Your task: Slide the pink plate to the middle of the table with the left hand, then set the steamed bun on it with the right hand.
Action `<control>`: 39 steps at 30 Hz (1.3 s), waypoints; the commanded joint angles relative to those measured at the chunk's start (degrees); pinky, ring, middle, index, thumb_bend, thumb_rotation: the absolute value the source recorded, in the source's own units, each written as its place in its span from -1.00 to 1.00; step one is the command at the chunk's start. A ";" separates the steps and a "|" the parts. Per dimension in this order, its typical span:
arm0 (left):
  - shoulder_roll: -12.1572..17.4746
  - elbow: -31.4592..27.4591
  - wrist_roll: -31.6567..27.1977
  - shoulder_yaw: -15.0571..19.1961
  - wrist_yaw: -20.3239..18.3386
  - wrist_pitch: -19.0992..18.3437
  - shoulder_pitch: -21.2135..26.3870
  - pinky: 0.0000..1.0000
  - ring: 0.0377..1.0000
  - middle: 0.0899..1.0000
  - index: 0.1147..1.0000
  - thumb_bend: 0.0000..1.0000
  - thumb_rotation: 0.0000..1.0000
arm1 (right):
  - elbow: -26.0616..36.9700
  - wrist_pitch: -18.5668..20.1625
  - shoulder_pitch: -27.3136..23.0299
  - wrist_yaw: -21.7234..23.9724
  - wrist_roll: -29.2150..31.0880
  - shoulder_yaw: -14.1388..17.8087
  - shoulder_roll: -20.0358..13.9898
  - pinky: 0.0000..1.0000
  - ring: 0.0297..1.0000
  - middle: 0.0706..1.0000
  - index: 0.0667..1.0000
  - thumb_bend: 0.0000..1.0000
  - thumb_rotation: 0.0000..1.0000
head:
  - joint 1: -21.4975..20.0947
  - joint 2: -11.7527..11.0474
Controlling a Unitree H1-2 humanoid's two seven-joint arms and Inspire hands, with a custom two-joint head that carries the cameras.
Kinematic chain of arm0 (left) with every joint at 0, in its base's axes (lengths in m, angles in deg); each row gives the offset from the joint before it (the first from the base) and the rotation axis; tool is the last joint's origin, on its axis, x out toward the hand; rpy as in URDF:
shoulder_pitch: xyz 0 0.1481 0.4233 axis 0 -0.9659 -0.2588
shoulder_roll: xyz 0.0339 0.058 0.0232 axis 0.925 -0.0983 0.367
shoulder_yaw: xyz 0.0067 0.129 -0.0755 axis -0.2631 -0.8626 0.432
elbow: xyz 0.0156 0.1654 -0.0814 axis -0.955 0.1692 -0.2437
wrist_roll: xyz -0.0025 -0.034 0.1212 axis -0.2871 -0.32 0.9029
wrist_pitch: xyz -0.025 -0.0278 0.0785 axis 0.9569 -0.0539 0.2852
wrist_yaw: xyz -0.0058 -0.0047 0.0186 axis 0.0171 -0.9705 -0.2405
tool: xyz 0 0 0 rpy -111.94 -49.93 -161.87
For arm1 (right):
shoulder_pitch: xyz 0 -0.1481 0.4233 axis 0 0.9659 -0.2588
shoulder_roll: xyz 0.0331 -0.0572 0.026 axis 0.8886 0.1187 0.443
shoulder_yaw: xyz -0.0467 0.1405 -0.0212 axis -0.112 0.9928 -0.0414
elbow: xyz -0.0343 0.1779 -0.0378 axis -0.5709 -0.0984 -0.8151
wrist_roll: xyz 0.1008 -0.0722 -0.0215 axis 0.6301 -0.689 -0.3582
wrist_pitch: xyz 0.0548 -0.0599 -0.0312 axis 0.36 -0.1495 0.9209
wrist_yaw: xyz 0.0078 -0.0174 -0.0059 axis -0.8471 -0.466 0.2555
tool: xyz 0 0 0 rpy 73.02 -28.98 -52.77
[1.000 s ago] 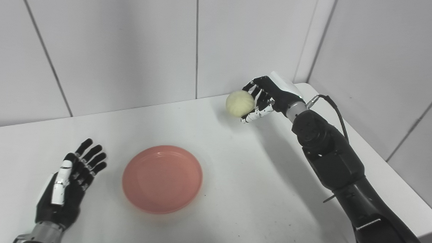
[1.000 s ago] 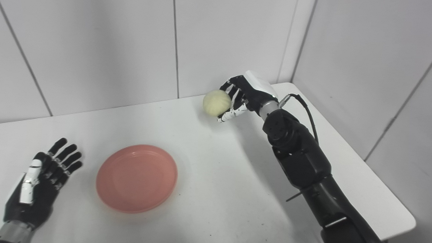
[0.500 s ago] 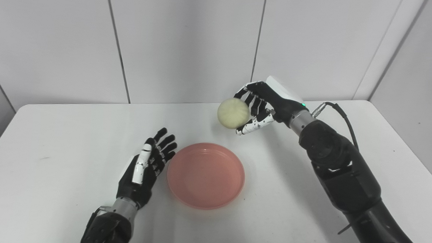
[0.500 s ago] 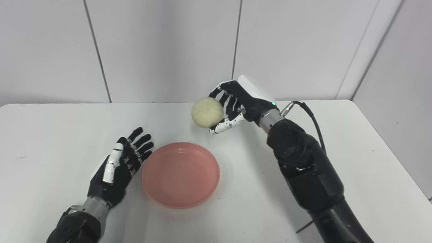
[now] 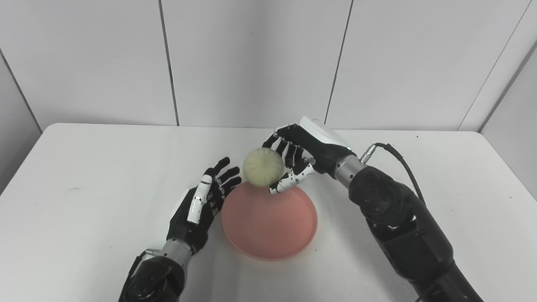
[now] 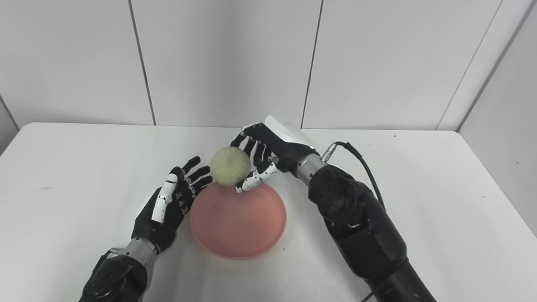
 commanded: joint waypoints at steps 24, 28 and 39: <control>-0.46 -0.74 1.38 -0.77 1.89 -9.46 -2.97 0.79 0.75 0.74 0.78 -0.21 1.00 | -1.35 -5.26 -0.70 5.00 -3.16 -4.79 -1.77 -0.21 -0.25 -0.12 0.02 0.03 -1.00 | 0.66 3.21; -0.44 -0.98 1.48 -0.99 1.92 -9.48 -3.01 0.79 0.75 0.75 0.78 -0.21 1.00 | -1.62 -5.03 -0.62 5.17 -5.91 -6.41 -1.77 -0.16 -0.27 -0.16 0.01 0.03 -1.00 | 0.77 3.45; -0.54 -1.11 1.42 -1.02 1.96 -10.04 -2.82 0.81 0.76 0.75 0.79 -0.21 1.00 | -1.75 -6.07 -0.27 5.35 -11.99 -8.88 -1.95 -0.26 -0.28 -0.14 0.06 0.02 -1.00 | 0.99 3.89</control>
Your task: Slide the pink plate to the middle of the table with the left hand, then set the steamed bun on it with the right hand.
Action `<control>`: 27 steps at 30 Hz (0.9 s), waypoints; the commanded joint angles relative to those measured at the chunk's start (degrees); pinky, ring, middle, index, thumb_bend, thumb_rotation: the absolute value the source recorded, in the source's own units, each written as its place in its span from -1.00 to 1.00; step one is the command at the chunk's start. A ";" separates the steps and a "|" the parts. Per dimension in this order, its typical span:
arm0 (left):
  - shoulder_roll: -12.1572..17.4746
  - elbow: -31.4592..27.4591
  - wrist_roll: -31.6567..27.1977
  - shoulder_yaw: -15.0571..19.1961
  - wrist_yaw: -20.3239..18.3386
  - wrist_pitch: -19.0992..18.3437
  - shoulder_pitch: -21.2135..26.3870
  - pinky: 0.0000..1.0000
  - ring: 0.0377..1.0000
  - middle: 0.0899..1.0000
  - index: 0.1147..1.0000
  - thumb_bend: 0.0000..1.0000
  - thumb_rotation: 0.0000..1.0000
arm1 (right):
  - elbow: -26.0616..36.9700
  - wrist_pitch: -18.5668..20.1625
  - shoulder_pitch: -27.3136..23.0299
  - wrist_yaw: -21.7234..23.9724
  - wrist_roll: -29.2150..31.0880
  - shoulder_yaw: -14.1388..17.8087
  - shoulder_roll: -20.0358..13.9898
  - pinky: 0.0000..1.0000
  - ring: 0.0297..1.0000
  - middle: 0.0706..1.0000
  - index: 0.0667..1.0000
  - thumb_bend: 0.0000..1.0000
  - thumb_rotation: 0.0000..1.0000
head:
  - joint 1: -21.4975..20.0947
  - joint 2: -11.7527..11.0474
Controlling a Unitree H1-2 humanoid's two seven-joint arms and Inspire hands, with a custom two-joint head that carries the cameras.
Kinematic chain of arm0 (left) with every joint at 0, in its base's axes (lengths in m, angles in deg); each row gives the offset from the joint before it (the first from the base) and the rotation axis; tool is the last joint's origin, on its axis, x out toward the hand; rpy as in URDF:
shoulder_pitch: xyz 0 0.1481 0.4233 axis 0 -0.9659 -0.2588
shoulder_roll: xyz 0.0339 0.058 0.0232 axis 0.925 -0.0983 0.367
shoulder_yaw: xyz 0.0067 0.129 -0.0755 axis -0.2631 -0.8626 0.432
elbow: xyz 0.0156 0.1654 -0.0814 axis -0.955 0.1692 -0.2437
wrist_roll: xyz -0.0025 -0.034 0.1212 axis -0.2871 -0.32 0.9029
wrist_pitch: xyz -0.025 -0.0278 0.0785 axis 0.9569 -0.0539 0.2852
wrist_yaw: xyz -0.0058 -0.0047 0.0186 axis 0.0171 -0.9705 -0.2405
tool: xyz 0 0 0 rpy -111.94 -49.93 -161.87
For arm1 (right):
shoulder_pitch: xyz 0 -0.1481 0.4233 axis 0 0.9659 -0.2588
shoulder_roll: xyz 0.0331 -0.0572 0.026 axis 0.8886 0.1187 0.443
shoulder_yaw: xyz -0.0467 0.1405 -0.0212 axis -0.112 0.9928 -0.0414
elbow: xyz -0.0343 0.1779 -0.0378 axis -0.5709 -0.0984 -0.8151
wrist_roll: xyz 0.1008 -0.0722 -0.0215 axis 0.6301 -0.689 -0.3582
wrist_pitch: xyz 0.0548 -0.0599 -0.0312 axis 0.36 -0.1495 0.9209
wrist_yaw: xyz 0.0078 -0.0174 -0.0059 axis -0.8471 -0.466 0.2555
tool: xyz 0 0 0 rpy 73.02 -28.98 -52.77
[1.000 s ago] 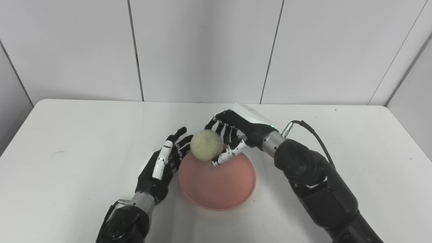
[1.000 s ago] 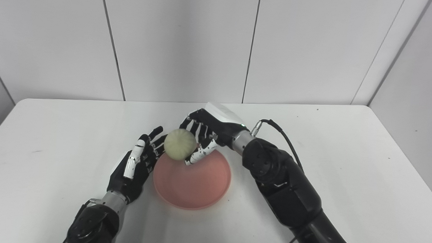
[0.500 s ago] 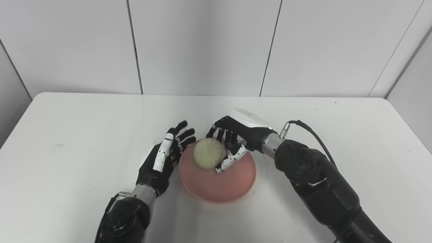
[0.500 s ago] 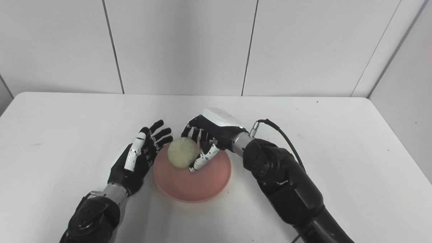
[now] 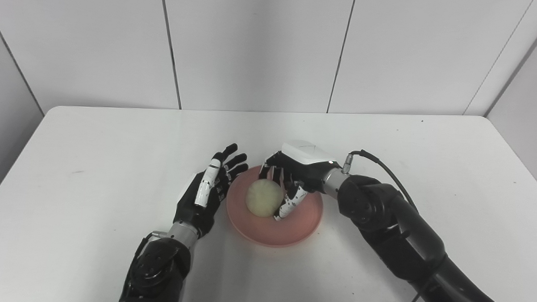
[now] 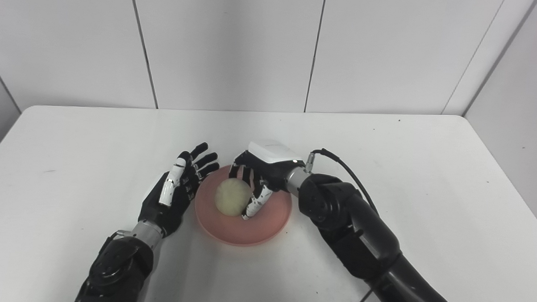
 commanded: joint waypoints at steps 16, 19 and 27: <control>-0.73 2.23 0.70 -0.21 0.83 -4.70 -2.28 0.77 0.73 0.73 0.72 -0.25 1.00 | 11.03 -1.84 -2.47 5.13 -6.56 0.10 -2.14 0.37 0.65 0.86 0.88 0.84 0.09 | 0.21 0.03; -0.87 2.45 0.58 0.00 0.83 -4.83 -2.18 0.78 0.74 0.74 0.73 -0.25 1.00 | 12.91 -0.80 -2.89 7.78 -8.17 -0.04 -2.58 0.34 0.67 0.91 0.93 0.89 0.18 | 0.10 -0.06; -0.79 2.78 1.14 -0.08 0.92 -4.76 -2.07 0.77 0.74 0.75 0.75 -0.23 1.00 | 16.41 -0.37 -2.74 11.86 -9.79 2.23 -2.56 0.33 0.68 0.91 0.94 0.94 0.11 | -0.10 -0.24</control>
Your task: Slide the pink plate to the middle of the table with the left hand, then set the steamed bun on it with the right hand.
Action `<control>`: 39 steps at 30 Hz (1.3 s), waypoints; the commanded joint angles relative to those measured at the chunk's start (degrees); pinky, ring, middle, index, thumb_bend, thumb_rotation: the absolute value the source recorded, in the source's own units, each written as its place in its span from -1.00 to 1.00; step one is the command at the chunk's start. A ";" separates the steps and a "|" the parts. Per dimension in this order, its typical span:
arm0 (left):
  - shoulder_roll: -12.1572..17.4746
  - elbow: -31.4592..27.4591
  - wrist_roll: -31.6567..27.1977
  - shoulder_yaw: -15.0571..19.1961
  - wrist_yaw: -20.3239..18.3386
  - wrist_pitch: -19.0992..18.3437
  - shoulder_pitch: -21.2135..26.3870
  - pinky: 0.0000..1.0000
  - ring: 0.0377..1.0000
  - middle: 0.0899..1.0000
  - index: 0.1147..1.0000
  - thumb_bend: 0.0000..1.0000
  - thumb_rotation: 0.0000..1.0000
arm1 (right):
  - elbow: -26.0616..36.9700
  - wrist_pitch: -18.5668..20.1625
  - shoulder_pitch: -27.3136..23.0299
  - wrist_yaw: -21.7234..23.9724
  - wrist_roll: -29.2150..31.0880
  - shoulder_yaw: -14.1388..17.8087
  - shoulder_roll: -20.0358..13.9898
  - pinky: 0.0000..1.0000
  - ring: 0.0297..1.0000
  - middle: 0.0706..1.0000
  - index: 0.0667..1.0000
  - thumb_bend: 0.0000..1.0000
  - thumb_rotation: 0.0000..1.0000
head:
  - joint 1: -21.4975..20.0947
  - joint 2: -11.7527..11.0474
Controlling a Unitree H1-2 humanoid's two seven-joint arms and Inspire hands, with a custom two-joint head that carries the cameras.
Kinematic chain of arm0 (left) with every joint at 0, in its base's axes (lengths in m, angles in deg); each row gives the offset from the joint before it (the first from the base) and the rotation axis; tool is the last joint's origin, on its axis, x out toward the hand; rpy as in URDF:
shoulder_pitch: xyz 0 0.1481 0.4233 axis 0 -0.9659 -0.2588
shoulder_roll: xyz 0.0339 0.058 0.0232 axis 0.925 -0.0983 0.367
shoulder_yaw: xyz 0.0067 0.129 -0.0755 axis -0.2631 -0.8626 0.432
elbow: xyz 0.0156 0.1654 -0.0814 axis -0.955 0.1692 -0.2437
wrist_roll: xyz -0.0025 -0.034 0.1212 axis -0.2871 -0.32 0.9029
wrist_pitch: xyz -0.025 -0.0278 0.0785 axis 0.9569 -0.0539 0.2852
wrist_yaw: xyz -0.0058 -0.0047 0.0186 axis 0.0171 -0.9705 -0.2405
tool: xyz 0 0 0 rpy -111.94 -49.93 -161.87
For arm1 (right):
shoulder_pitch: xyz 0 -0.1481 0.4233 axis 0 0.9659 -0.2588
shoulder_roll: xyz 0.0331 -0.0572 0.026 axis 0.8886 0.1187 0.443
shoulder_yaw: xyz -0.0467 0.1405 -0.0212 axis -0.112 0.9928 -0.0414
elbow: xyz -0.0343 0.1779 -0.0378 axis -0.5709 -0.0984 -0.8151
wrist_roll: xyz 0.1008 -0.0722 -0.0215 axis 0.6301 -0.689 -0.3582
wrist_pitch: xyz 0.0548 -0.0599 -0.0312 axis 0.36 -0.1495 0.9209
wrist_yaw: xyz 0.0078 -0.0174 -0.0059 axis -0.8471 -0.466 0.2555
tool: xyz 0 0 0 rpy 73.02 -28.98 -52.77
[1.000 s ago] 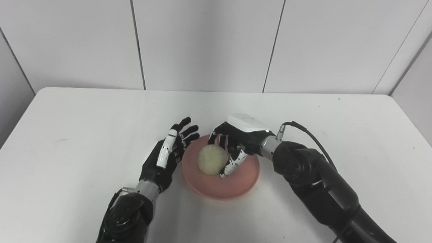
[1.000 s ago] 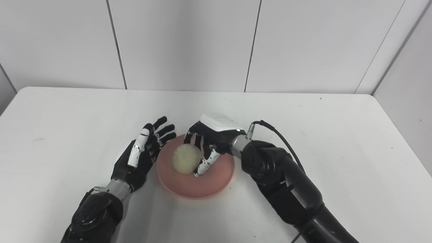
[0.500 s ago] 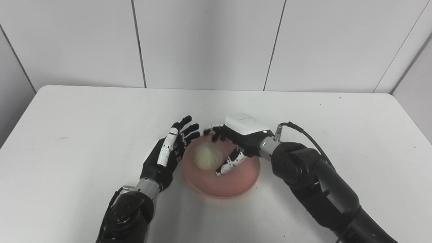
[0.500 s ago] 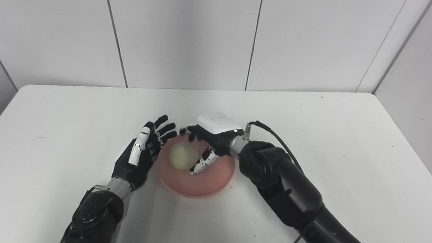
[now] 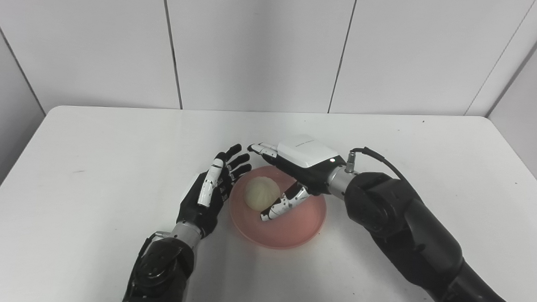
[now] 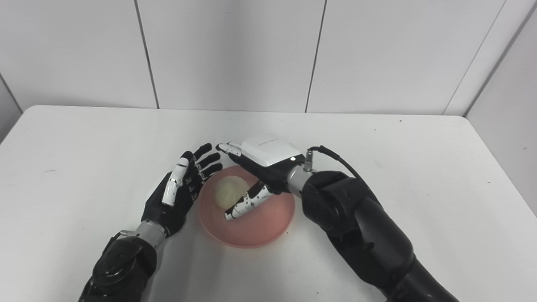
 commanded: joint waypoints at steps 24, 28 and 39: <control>-0.17 -0.08 6.14 1.00 4.12 5.77 -4.98 0.95 0.93 0.95 0.97 -0.21 1.00 | 1.64 0.77 16.94 -24.42 20.90 25.00 12.96 0.92 1.00 1.00 1.00 0.74 1.00 | -3.58 -2.20; -0.04 -0.87 7.47 1.07 4.85 8.36 -5.78 0.96 0.95 0.98 1.00 -0.24 1.00 | -0.01 -1.78 19.19 -30.06 23.33 26.50 16.38 0.97 1.00 1.00 1.00 0.76 1.00 | -3.93 -2.55; 0.97 -2.18 10.06 1.14 5.87 11.33 -7.91 0.98 0.99 1.00 1.00 -0.18 1.00 | -6.88 -12.83 25.97 -40.26 30.71 27.56 20.95 0.95 1.00 1.00 1.00 0.28 1.00 | -3.71 -3.59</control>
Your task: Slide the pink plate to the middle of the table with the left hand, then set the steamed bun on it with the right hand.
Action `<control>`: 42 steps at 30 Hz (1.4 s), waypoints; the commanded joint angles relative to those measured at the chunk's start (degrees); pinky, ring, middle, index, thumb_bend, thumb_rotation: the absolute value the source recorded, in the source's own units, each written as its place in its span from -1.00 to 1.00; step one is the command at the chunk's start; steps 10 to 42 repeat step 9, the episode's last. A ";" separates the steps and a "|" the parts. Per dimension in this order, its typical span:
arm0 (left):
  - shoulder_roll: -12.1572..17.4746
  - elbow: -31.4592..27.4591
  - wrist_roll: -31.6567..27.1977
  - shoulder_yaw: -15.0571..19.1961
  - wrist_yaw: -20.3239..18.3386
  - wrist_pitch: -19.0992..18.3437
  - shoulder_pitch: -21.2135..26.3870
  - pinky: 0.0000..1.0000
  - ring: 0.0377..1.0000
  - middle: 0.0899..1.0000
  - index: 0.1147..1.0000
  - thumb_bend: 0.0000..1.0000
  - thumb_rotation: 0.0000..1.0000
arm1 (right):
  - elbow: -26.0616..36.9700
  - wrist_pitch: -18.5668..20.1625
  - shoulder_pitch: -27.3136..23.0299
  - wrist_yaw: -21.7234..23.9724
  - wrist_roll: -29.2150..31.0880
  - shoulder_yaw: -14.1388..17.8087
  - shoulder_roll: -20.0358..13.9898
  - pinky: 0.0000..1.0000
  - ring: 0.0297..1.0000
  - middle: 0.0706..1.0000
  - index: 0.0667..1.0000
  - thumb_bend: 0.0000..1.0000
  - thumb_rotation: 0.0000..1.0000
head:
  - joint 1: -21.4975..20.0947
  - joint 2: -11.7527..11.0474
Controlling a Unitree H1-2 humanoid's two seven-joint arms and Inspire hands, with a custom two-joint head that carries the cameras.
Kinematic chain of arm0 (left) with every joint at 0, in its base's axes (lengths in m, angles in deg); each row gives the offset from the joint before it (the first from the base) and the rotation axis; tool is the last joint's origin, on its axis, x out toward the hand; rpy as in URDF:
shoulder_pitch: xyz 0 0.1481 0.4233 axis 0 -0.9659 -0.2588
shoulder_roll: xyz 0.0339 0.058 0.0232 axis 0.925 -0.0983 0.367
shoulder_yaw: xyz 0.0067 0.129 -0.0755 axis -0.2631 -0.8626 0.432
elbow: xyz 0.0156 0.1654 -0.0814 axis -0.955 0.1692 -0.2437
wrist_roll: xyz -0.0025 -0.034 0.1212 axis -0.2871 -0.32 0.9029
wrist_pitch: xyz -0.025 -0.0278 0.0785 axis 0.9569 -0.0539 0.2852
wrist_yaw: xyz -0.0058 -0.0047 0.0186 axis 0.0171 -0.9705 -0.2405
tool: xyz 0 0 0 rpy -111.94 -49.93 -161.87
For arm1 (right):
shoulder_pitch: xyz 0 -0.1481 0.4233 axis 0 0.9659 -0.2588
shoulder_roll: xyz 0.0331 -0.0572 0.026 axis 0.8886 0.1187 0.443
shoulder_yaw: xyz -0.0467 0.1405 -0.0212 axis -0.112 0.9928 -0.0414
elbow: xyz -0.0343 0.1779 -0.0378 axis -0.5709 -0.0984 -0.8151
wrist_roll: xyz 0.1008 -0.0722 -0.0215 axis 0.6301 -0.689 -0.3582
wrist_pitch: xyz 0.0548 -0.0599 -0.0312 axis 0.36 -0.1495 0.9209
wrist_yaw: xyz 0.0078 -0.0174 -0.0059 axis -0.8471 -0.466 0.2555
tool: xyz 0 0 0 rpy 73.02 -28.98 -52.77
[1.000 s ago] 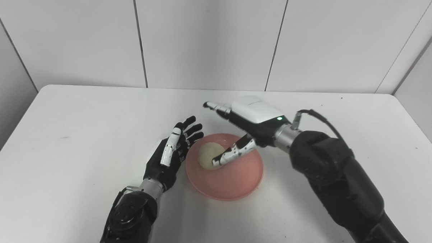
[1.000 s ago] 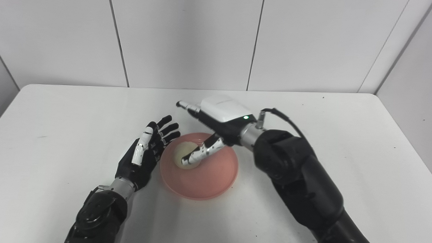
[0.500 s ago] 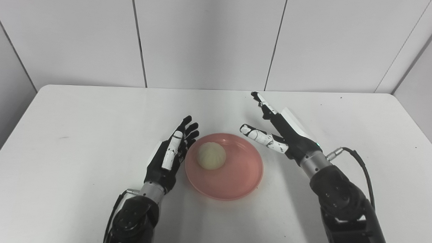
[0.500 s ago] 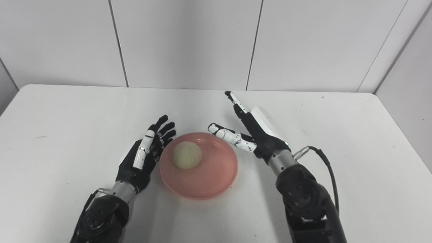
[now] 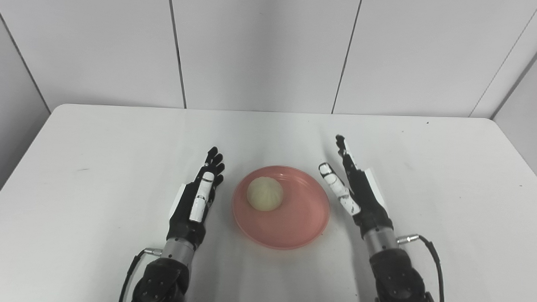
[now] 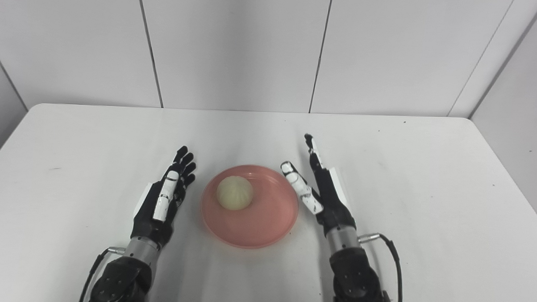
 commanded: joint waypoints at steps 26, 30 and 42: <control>2.03 -2.19 0.15 0.52 0.10 -0.50 -4.71 0.99 1.00 1.00 1.00 -0.19 1.00 | -0.79 -3.51 3.77 -2.32 7.12 -0.76 3.50 1.00 1.00 1.00 1.00 -0.11 1.00 | -0.27 -0.64; 2.03 -2.19 0.15 0.52 0.10 -0.50 -4.71 0.99 1.00 1.00 1.00 -0.19 1.00 | -0.79 -3.51 3.77 -2.32 7.12 -0.76 3.50 1.00 1.00 1.00 1.00 -0.11 1.00 | -0.27 -0.64; 2.03 -2.19 0.15 0.52 0.10 -0.50 -4.71 0.99 1.00 1.00 1.00 -0.19 1.00 | -0.79 -3.51 3.77 -2.32 7.12 -0.76 3.50 1.00 1.00 1.00 1.00 -0.11 1.00 | -0.27 -0.64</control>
